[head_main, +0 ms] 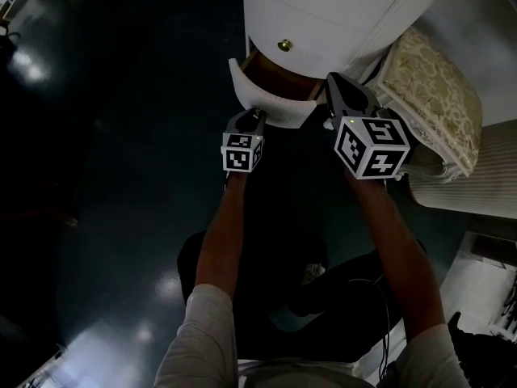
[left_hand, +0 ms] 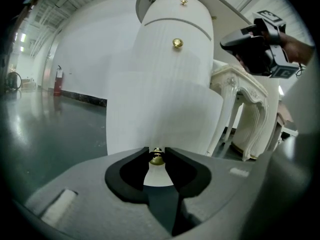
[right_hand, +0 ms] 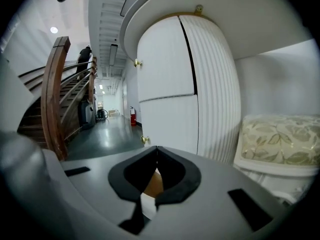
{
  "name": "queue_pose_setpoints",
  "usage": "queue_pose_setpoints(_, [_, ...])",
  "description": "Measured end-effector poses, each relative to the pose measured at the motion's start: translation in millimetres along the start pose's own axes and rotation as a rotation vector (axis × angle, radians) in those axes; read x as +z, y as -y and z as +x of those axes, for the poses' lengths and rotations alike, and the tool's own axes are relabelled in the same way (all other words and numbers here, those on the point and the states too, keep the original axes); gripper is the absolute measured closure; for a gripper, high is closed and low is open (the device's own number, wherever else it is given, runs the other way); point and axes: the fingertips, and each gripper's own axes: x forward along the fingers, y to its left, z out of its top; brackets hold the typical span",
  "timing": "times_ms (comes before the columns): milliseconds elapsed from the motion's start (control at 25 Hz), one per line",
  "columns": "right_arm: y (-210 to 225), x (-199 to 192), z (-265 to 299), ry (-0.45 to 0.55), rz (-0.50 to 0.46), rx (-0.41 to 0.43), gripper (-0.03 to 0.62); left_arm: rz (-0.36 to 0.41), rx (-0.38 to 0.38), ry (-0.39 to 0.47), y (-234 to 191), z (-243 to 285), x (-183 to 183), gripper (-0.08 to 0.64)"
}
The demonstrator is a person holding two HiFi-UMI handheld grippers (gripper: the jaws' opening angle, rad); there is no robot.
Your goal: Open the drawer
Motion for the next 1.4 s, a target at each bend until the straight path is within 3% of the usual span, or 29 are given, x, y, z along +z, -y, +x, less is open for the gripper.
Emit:
queue_pose_setpoints(160, [-3.5,-1.5,-15.0,-0.007,-0.014,-0.020,0.577,-0.010,0.011,-0.022,1.5,-5.1,-5.4,0.460])
queue_pose_setpoints(360, [-3.4,11.7,-31.2,0.028,0.085,-0.043,0.577,0.002,0.006,-0.053,1.5,-13.8,-8.9,0.460])
queue_pose_setpoints(600, [-14.3,24.3,-43.3,0.049,0.097,-0.042,0.577,-0.005,-0.006,-0.066,1.4,-26.8,-16.4,0.460])
queue_pose_setpoints(760, [-17.9,33.7,-52.4,0.082,0.156,-0.043,0.577,-0.012,-0.009,-0.082,1.0,-35.7,-19.6,0.460])
queue_pose_setpoints(1400, [-36.5,23.5,-49.6,0.054,0.174,-0.004,0.578,0.072,-0.042,-0.139,2.4,-61.1,-34.3,0.459])
